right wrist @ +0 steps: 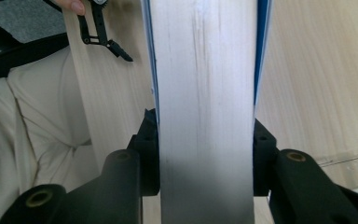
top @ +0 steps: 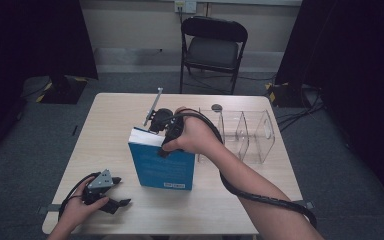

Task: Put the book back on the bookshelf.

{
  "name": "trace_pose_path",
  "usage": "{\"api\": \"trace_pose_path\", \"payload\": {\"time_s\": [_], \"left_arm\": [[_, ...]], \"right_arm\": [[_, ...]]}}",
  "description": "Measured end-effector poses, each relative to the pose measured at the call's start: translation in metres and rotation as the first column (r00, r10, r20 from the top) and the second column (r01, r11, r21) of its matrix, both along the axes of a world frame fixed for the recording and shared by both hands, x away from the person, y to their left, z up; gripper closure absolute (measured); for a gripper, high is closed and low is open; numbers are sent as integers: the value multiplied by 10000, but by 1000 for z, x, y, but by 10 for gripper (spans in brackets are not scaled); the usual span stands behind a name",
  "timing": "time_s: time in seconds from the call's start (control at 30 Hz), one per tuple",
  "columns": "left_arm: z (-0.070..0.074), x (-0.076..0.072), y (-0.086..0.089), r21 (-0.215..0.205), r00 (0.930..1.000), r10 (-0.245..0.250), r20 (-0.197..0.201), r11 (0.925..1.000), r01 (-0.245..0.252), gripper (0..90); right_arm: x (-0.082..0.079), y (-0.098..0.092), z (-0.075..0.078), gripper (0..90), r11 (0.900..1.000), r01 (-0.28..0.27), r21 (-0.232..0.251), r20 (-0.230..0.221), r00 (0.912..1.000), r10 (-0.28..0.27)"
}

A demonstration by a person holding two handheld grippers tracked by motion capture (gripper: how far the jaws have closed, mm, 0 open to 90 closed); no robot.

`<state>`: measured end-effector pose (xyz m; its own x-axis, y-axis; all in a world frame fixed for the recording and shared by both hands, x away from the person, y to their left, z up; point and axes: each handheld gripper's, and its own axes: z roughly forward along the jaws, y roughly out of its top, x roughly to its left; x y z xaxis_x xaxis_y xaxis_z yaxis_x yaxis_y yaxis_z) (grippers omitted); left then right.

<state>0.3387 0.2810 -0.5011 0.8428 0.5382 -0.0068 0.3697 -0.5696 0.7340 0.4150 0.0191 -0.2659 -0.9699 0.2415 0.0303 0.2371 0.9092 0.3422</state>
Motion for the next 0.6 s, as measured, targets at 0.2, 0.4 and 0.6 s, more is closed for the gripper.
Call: {"api": "trace_pose_path", "payload": {"time_s": [0.2, 0.4, 0.6], "left_arm": [[0, 0, 0, -9, 10000, 15, -12, 10000, -15, 126], [0, 0, 0, -10, 10000, 16, -11, 10000, -16, 126], [0, 0, 0, -14, 10000, 25, -18, 10000, -25, 126]], "right_arm": [[-3, -4, -1, 566, 9997, -194, 134, 253, 9995, 191], [-6, -9, -1, 551, 9992, -390, -10, 382, 9985, 390], [-7, -18, -2, 546, 9996, -268, 49, 280, 9993, 267]]}}
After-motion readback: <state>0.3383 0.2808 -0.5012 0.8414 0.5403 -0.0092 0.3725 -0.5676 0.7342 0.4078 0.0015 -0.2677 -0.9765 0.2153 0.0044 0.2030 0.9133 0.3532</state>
